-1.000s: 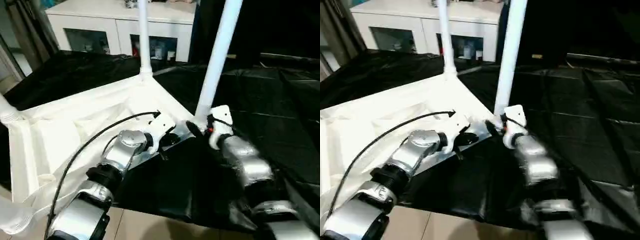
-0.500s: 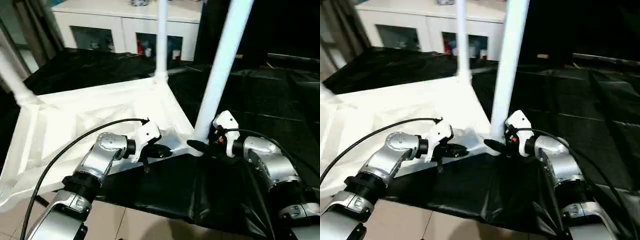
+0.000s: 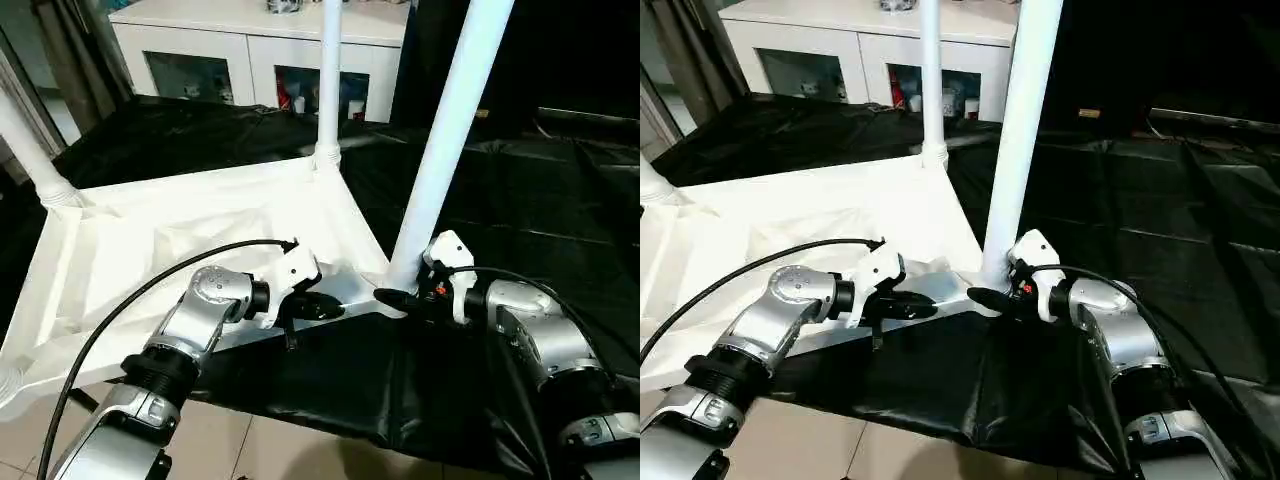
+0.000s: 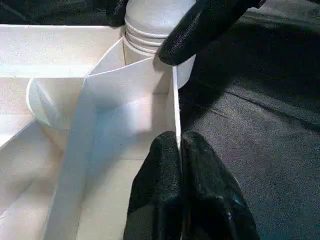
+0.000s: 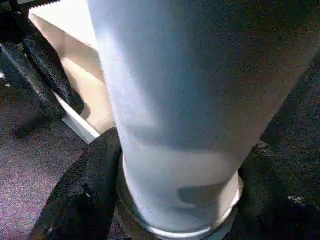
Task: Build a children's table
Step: Rotate leg to tighten
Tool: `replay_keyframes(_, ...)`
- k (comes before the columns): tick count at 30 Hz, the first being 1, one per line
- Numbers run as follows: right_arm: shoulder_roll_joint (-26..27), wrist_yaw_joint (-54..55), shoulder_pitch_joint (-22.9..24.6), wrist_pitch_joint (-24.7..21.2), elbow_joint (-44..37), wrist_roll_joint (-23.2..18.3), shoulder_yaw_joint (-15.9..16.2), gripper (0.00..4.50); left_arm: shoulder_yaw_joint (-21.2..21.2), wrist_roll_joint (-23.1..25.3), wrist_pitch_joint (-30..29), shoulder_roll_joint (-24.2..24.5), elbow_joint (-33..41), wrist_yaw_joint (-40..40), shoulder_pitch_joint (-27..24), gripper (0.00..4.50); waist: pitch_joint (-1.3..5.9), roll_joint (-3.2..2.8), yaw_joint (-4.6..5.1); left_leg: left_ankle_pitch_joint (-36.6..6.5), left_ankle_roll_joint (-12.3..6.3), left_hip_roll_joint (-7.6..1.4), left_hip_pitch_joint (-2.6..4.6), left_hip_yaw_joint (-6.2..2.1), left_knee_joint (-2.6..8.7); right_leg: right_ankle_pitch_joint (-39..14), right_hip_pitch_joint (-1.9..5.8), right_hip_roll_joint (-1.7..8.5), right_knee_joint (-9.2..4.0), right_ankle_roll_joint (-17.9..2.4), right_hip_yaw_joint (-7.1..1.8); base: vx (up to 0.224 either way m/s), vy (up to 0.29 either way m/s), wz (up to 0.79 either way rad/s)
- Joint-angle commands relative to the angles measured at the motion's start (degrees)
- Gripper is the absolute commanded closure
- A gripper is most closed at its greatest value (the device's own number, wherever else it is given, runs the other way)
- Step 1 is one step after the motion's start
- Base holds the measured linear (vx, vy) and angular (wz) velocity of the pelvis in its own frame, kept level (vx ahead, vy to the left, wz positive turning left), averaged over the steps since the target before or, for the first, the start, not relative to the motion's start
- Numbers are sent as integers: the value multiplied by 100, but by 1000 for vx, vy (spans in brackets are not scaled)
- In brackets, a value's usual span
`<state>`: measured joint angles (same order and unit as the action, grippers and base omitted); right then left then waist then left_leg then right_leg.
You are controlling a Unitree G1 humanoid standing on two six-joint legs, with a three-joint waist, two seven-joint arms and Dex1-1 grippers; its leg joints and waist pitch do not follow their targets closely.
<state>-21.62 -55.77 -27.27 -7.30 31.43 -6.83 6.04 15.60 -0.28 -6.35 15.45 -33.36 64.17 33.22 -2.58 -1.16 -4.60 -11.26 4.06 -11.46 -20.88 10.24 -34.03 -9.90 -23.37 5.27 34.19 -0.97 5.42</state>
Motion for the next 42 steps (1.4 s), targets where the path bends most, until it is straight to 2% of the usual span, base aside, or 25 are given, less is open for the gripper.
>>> replay_keyframes(1, 166, 252, 100, -116, -26, -125, -117, 176, -142, -121, 0, -131, 34, -261, 76, 450, 378, 74, 17, -692, -502, -183, 21, -11, 363, -804, 360, 324, -330, -1409, -290, 0, 0, 0)
replay_keyframes(6, 563, 1526, -76, -162, 524, 29, -429, 178, -251, 147, -55, -406, -539, -1203, 431, 450, 362, 62, 39, -760, -351, -166, 49, -16, 384, -1098, 326, 318, -377, -1314, -289, 0, 0, 0)
replay_keyframes(7, 720, 2136, -157, -209, 712, 107, -551, 178, -281, 273, -200, -536, -800, -1681, 597, 450, 376, 68, 39, -786, -297, -162, 46, -29, 382, -1165, 359, 331, -370, -1268, -282, 0, 0, 0)
replay_keyframes(9, 913, 2834, -246, -279, 888, 131, -728, 178, -322, 362, -333, -690, -1061, -2163, 763, 450, 357, 42, 59, -823, -223, -146, 78, -11, 382, -1233, 309, 312, -403, -1246, -298, 0, 0, 0)
replay_keyframes(10, 1018, 3204, -293, -321, 973, 129, -826, 178, -344, 399, -390, -772, -1193, -2402, 847, 450, 371, 52, 58, -829, -175, -142, 79, -19, 386, -1265, 329, 322, -400, -1232, -289, 0, 0, 0)
replay_keyframes(11, 1192, 3715, -356, -384, 1064, 156, -946, 178, -357, 422, -416, -907, -1372, -2671, 967, 450, 369, 34, 41, -826, -178, -137, 79, -12, 378, -1247, 326, 325, -407, -1209, -297, 0, 0, 0)
replay_keyframes(12, 1382, 4103, -406, -369, 1104, 169, -1022, 178, -336, 458, -350, -1041, -1506, -2886, 1062, 450, 366, 41, 36, -852, -191, -137, 93, -3, 380, -1251, 313, 320, -419, -1201, -299, 0, 0, 0)
replay_keyframes(14, 1668, 4443, -467, -280, 1102, 214, -1022, 178, -274, 507, -200, -1225, -1666, -3053, 1172, 450, 367, 28, 28, -856, -176, -125, 73, -16, 393, -1329, 328, 323, -424, -1133, -290, 0, 0, 0)
replay_keyframes(15, 1795, 4480, -489, -221, 1076, 225, -979, 178, -236, 535, -102, -1299, -1715, -3081, 1207, 450, 369, 25, 12, -907, -159, -133, 90, -20, 397, -1385, 318, 330, -446, -1095, -287, 0, 0, 0)
replay_keyframes(16, 1868, 4439, -504, -151, 1047, 229, -925, 178, -218, 545, -49, -1340, -1733, -3058, 1223, 450, 367, 31, 9, -941, -154, -133, 76, -25, 405, -1390, 332, 326, -443, -1059, -281, 0, 0, 0)
replay_keyframes(17, 1926, 4245, -503, -64, 977, 198, -847, 143, -207, 534, 7, -1370, -1716, -2990, 1218, 450, 376, 21, 13, -948, -171, -138, 69, -32, 409, -1304, 344, 326, -431, -1055, -281, 0, 0, 0)
replay_keyframes(19, 1962, 4027, -511, 29, 900, 166, -786, 108, -200, 502, 98, -1386, -1718, -2895, 1215, 450, 380, 45, 16, -939, -209, -144, 67, -29, 407, -1139, 346, 323, -415, -1086, -284, 0, 0, 0)
replay_keyframes(21, 1932, 3917, -528, 32, 878, 109, -808, 101, -196, 486, 140, -1363, -1698, -2825, 1195, 450, 375, 45, 17, -946, -248, -140, 53, -28, 406, -1104, 354, 328, -407, -1112, -283, 0, 0, 0)
replay_keyframes(22, 1852, 3798, -581, 54, 881, 40, -850, 73, -185, 442, 216, -1325, -1700, -2728, 1176, 450, 376, 54, 19, -915, -297, -138, 51, -27, 403, -1108, 360, 336, -409, -1122, -282, 0, 0, 0)
replay_keyframes(25, 1690, 3474, -658, 39, 889, -33, -892, 57, -182, 386, 362, -1256, -1695, -2538, 1137, 450, 379, 62, 40, -859, -384, -137, 35, -29, 394, -1073, 374, 336, -399, -1157, -278, 0, 0, 0)
replay_keyframes(26, 1378, 2943, -673, -34, 819, -48, -820, 46, -186, 323, 449, -1143, -1594, -2242, 1040, 450, 381, 96, 33, -775, -415, -135, 35, -33, 389, -1008, 397, 332, -393, -1179, -272, 0, 0, 0)
replay_keyframes(27, 1254, 2719, -661, -68, 779, -55, -778, 34, -176, 308, 516, -1094, -1548, -2126, 1000, 450, 380, 76, 46, -744, -486, -135, 20, -22, 377, -919, 382, 335, -377, -1235, -279, 0, 0, 0)
replay_keyframes(30, 800, 1893, -564, -103, 616, -46, -606, 34, -168, 192, 590, -917, -1322, -1667, 840, 450, 386, 99, 46, -693, -594, -142, 10, -18, 357, -816, 401, 335, -359, -1299, -274, 0, 0, 0)
replay_keyframes(34, 263, 769, -345, -135, 287, -134, -378, 34, -153, -53, 676, -648, -888, -928, 581, 450, 372, 74, 25, -690, -656, -175, -3, -13, 355, -974, 388, 345, -373, -1299, -273, 0, 0, 0)
replay_keyframes(35, 177, 606, -324, -125, 257, -149, -358, 34, -136, -107, 647, -572, -768, -745, 520, 450, 381, 70, 7, -661, -639, -187, 22, -6, 352, -949, 366, 341, -365, -1341, -272, 0, 0, 0)
replay_keyframes(37, 97, 392, -323, -115, 236, -218, -351, 34, -79, -184, 580, -418, -576, -400, 390, 450, 378, 67, -16, -668, -617, -196, 18, 0, 353, -944, 360, 339, -347, -1393, -273, 0, 0, 0)
replay_keyframes(42, 20, 78, -302, -163, 183, -225, -247, 34, -69, -249, 508, -300, -402, -134, 268, 450, 377, 66, -50, -702, -561, -203, 42, 7, 357, -1003, 339, 337, -347, -1370, -278, 0, 0, 0)
